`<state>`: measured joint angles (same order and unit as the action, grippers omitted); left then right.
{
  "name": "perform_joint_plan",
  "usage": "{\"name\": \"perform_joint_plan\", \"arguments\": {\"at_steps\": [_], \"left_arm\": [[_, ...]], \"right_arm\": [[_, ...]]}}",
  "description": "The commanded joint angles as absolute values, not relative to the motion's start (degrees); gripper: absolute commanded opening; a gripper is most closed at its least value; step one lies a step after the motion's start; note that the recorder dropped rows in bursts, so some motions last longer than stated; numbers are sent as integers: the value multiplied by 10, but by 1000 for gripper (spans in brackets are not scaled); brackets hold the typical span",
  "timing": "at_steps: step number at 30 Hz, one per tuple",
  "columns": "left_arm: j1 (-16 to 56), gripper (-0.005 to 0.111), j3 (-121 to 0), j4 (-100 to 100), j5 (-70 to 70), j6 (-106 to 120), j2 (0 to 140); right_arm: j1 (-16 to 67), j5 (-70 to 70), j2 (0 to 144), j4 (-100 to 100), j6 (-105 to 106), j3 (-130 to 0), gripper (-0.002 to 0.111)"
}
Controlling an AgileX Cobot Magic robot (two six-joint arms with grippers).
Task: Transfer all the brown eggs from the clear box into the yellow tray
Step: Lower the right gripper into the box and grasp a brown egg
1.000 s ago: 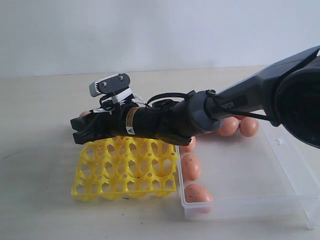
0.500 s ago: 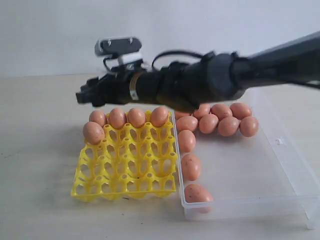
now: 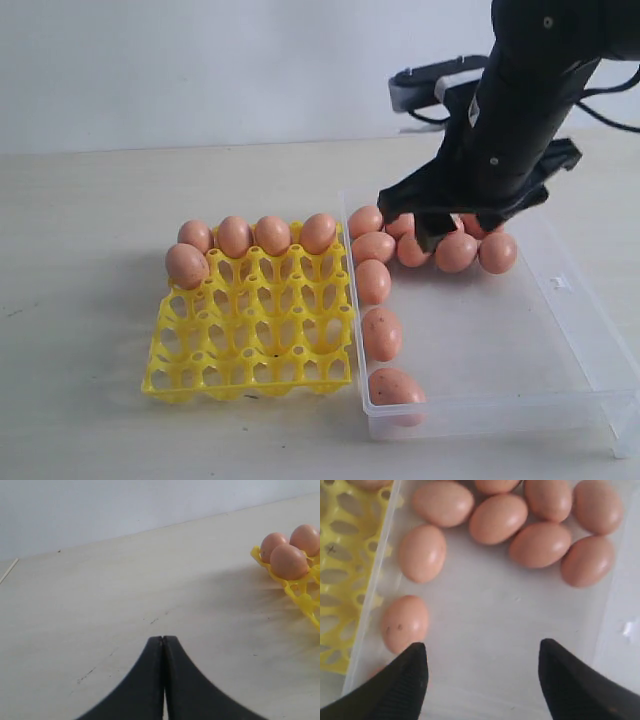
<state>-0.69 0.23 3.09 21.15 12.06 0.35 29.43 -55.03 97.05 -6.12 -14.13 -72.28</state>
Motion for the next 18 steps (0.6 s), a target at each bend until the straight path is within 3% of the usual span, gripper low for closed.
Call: {"name": "perform_joint_plan", "arguments": {"at_steps": [1,18], "left_arm": [[-8,0,0,35,206,119,0],[-8,0,0,35,206,119,0]], "right_arm": [[293,-500,999,87,-74,-688,62],[293,-414,1073,114,-67,-666,62]]}}
